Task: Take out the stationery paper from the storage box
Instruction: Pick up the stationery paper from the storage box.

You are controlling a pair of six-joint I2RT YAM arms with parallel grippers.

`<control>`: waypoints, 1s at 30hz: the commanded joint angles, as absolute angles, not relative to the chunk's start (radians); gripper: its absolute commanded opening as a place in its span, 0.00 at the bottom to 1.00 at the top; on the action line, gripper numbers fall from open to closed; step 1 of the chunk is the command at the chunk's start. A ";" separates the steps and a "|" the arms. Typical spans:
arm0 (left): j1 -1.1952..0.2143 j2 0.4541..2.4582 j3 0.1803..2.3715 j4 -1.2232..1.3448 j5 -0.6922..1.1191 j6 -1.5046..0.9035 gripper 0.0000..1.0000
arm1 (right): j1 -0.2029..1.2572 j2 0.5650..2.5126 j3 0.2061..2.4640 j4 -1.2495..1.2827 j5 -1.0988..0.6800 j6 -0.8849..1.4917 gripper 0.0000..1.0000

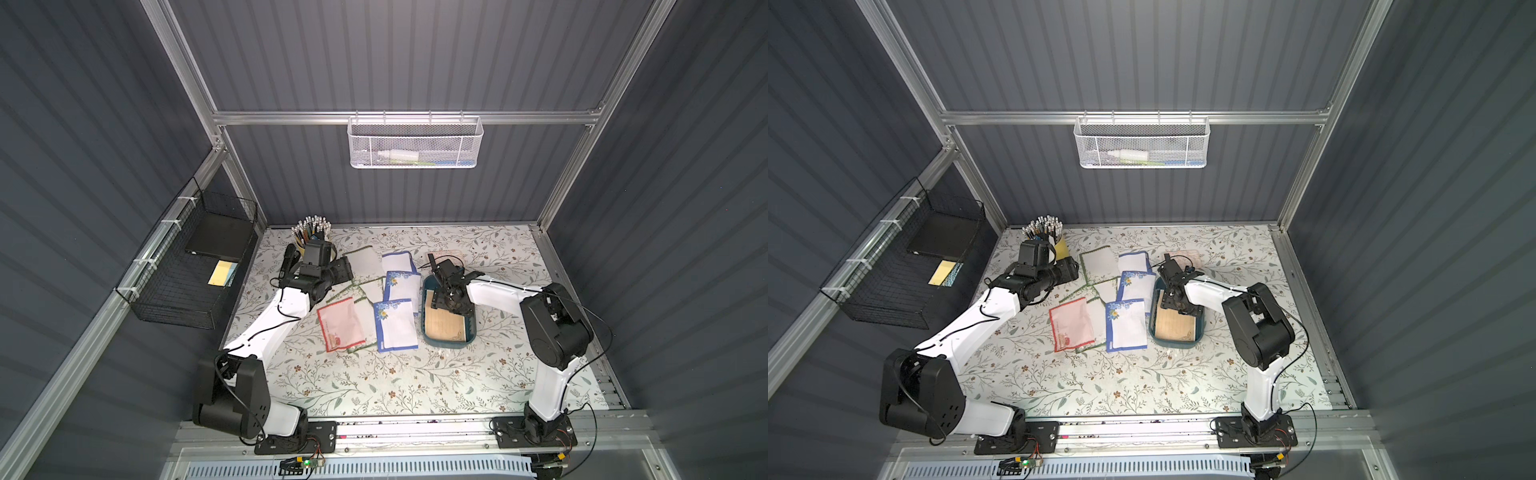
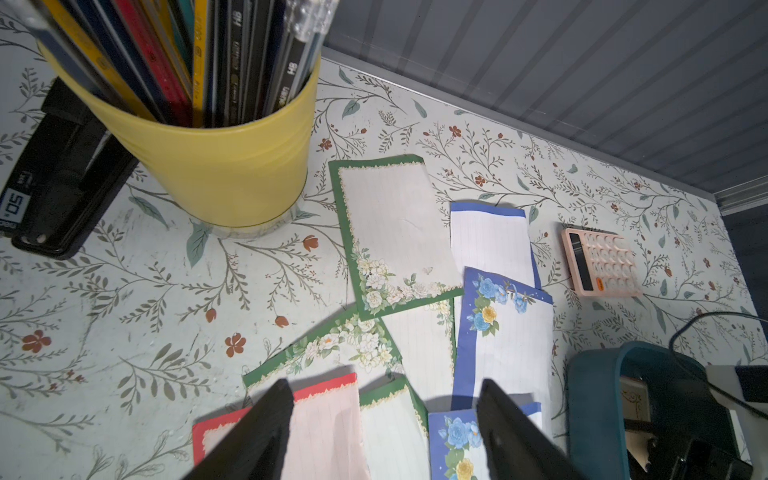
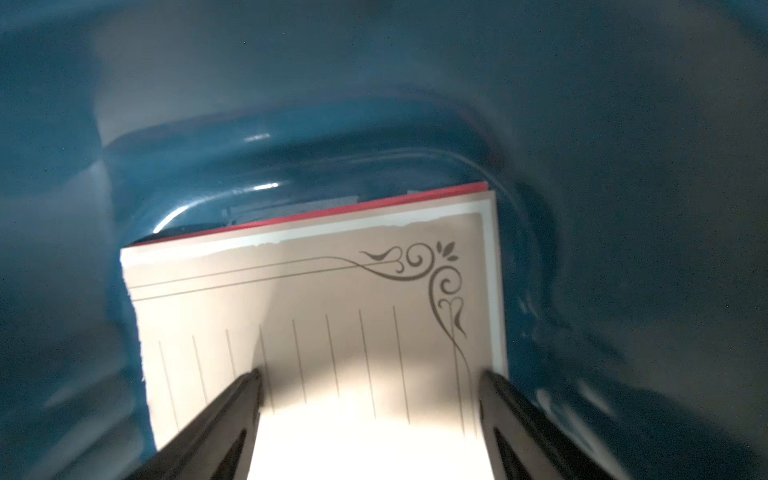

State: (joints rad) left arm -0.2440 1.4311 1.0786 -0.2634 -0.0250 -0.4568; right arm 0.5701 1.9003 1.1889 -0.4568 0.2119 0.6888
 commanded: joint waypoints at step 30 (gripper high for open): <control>-0.284 1.440 1.091 -0.273 0.016 -0.448 0.70 | 0.575 2.021 0.975 -0.299 0.013 0.690 0.00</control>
State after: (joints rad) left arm -0.2615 1.4322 1.0782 -0.2638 -0.0048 -0.4564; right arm 0.5598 1.9118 1.0458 -0.0196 0.1009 0.6914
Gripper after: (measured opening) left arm 0.704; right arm 0.038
